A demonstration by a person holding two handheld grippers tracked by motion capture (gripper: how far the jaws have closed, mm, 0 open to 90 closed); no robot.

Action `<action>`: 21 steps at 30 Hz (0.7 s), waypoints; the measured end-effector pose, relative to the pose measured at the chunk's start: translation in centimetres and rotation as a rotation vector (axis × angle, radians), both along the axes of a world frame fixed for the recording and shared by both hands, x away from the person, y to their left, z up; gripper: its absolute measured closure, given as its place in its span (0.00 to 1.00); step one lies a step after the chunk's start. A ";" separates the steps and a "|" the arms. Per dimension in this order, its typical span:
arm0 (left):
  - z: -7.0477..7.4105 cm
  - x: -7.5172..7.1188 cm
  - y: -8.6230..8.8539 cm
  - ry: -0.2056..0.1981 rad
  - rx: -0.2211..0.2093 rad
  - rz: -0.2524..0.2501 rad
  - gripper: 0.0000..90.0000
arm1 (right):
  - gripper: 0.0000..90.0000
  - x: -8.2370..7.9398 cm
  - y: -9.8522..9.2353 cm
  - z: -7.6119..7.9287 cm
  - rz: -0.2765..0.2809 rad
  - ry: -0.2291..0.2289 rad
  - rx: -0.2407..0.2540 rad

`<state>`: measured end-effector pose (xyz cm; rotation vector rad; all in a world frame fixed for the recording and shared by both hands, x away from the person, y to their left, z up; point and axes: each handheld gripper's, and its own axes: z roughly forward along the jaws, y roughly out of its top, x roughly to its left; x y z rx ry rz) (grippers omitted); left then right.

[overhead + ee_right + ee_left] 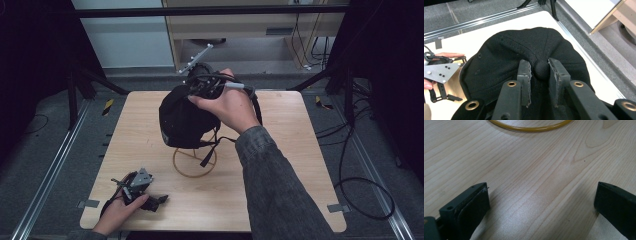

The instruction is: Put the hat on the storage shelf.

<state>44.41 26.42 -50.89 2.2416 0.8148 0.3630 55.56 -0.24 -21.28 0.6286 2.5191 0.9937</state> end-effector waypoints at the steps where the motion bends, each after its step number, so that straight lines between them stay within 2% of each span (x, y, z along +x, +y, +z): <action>1: 0.0 0.0 0.0 0.000 0.000 0.000 0.00 | 0.81 0.0 0.1 -0.1 0.002 0.003 -0.003; 21: 0.0 0.0 0.0 -0.002 0.002 -0.001 0.00 | 0.79 0.1 1.2 -0.8 0.013 0.017 -0.018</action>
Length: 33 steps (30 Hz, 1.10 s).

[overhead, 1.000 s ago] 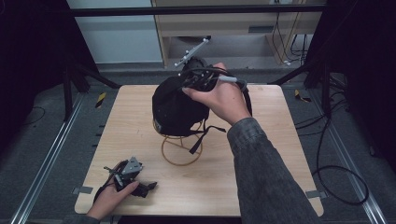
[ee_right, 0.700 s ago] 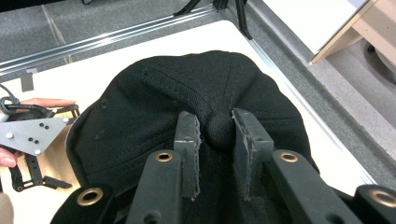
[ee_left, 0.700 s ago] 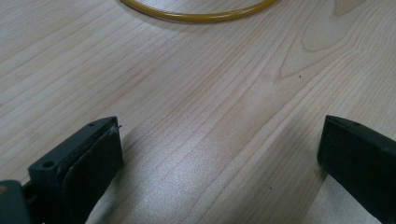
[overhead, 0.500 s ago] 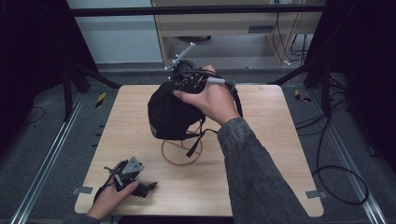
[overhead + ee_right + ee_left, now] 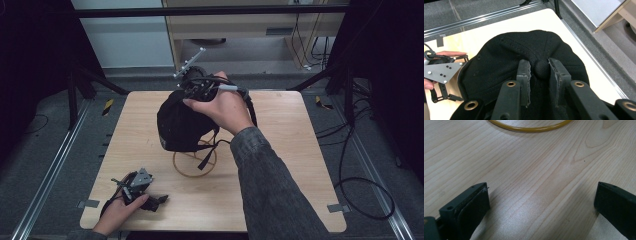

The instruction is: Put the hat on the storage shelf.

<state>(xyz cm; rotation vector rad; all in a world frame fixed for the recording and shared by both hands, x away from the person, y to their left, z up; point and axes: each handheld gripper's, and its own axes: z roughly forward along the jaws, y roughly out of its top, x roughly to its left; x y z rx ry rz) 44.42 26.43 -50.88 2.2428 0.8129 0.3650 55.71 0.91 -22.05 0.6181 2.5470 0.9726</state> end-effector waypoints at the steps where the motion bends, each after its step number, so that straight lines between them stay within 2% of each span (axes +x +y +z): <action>1: 0.0 0.0 0.0 0.000 0.000 0.000 0.00 | 0.78 0.0 0.0 0.0 -0.003 0.001 -0.001; 4: 0.0 0.0 0.0 0.000 0.000 0.000 0.00 | 0.75 -0.1 -0.2 -0.1 -0.012 0.003 0.003; 7: 0.0 0.0 0.0 0.000 0.000 0.000 0.00 | 0.74 -0.2 -0.6 0.1 -0.008 0.002 0.026; 16: 0.0 0.0 0.0 0.000 0.000 0.000 0.00 | 0.75 -0.7 -1.6 0.6 -0.013 -0.007 0.037; 33: 0.0 0.0 0.0 0.001 -0.002 0.001 0.00 | 0.75 -1.6 -3.7 0.2 -0.025 -0.014 0.068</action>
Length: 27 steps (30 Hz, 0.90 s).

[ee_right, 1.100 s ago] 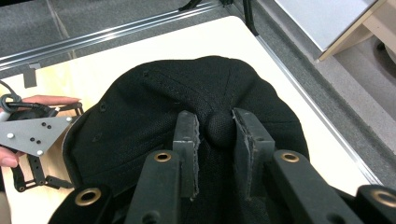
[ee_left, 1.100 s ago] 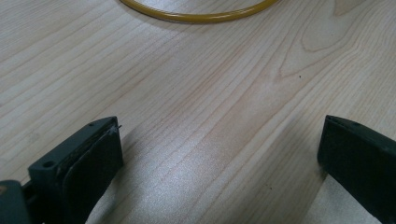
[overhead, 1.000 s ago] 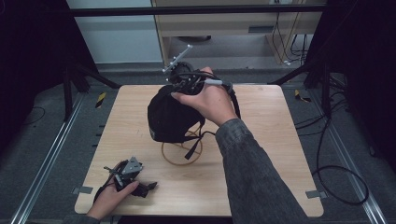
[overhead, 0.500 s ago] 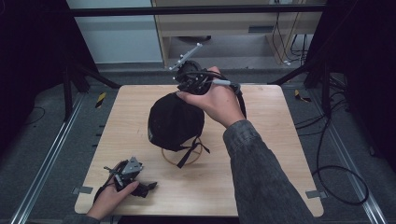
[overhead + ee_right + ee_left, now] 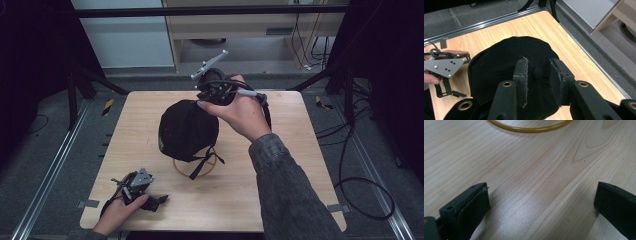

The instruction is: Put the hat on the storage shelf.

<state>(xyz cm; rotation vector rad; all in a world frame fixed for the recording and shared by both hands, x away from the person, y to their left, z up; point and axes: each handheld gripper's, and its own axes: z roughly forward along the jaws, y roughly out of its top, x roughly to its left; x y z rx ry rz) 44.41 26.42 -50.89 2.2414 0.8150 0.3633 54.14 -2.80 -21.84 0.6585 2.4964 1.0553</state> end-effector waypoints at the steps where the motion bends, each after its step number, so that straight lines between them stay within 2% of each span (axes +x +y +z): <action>1: 0.0 0.0 0.0 0.000 0.000 0.000 0.00 | 0.75 -0.1 -0.1 0.0 -0.003 0.002 0.003; 11: 0.0 0.0 0.0 0.000 0.000 0.000 0.00 | 0.74 -0.6 -1.1 -0.1 -0.006 0.002 0.027; 19: 0.0 0.0 0.0 0.000 0.000 0.000 0.00 | 0.64 -1.0 -1.6 -0.3 -0.005 -0.004 0.045; 22: 0.0 0.0 0.0 0.000 0.000 0.000 0.00 | 0.55 -1.3 -1.9 -0.5 -0.013 -0.011 0.050; 24: 0.0 0.0 0.0 0.000 0.000 0.000 0.00 | 0.44 -1.5 -2.0 -0.6 -0.030 -0.014 0.059; 27: 0.0 0.0 0.0 0.000 0.000 0.000 0.00 | 0.36 -1.7 -2.4 -0.7 -0.044 -0.016 0.069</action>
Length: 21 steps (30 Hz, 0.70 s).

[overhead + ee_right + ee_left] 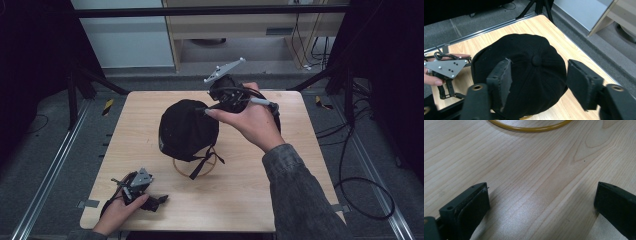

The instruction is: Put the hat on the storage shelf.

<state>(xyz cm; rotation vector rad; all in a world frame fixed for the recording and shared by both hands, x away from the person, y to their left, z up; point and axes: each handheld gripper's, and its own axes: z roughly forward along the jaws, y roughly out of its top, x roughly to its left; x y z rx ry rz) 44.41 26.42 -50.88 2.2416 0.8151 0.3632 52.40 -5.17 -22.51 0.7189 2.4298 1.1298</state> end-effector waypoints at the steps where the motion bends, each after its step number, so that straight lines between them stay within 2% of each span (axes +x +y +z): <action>1: 0.0 0.0 0.0 0.000 0.000 0.000 0.00 | 0.30 -0.2 -0.2 -0.1 -0.008 -0.004 0.003; 2: 0.0 0.0 0.0 -0.001 0.001 0.000 0.00 | 0.30 -0.2 -0.2 -0.1 -0.008 -0.004 0.003; 5: 0.0 0.0 0.0 -0.001 0.001 -0.001 0.00 | 0.21 -0.7 -0.5 -0.4 -0.043 -0.028 -0.005; 8: 0.0 0.0 0.0 -0.001 0.001 -0.001 0.00 | 0.13 -1.0 -1.0 -0.6 -0.054 -0.039 -0.008; 11: 0.0 0.0 0.0 -0.001 0.002 -0.001 0.00 | 0.08 -1.4 -1.7 -0.7 -0.067 -0.047 0.022; 15: 0.0 0.0 0.0 0.000 0.000 0.000 0.00 | 0.06 -1.9 -2.7 -0.9 -0.100 -0.068 0.052; 18: 0.0 0.0 0.0 0.000 0.000 0.000 0.00 | 0.07 -2.1 -3.5 -1.4 -0.161 -0.064 0.037; 21: 0.0 0.0 0.0 0.000 0.000 0.001 0.00 | 0.07 -2.4 -4.5 -1.7 -0.185 -0.081 0.041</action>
